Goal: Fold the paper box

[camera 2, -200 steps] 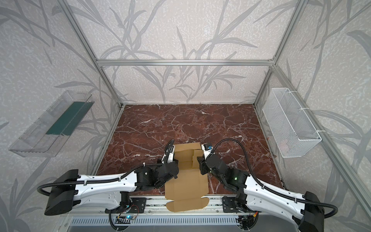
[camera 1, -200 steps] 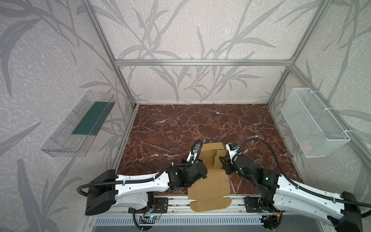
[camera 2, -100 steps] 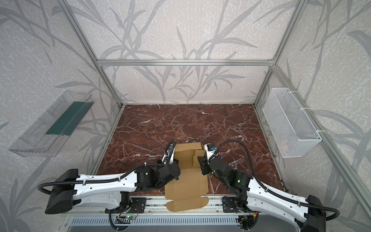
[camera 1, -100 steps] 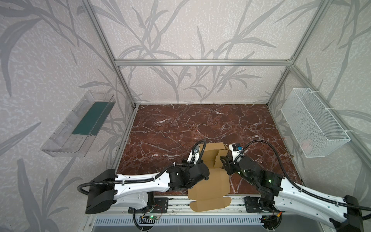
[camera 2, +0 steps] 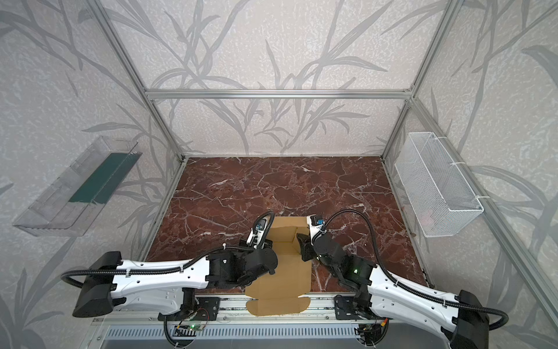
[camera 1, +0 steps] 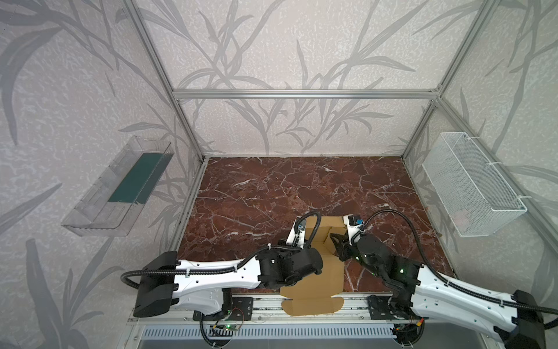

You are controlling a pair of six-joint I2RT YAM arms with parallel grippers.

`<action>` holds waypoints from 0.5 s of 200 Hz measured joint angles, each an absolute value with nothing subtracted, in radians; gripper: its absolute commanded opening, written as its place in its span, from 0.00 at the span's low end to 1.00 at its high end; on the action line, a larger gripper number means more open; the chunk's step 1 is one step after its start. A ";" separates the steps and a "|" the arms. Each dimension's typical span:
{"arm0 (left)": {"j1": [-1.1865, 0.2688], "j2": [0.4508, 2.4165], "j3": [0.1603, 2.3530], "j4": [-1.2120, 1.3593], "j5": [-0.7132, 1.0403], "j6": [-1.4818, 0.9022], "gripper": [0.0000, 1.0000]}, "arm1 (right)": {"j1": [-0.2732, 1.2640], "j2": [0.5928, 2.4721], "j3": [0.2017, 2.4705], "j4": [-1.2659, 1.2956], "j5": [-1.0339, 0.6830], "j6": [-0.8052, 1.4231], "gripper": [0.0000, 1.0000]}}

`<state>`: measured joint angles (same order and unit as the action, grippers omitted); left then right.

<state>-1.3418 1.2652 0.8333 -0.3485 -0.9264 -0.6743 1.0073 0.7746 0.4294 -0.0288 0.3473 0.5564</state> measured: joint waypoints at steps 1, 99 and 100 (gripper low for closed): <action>-1.342 1.265 0.834 -0.350 -0.927 -0.674 0.00 | 1.006 0.775 0.429 -0.030 0.348 0.557 0.27; -1.359 1.312 0.897 -0.395 -0.945 -0.715 0.00 | 0.987 0.850 0.553 -0.218 0.441 0.675 0.00; -1.359 1.314 0.899 -0.396 -0.946 -0.716 0.00 | 0.987 0.854 0.556 -0.222 0.443 0.677 0.00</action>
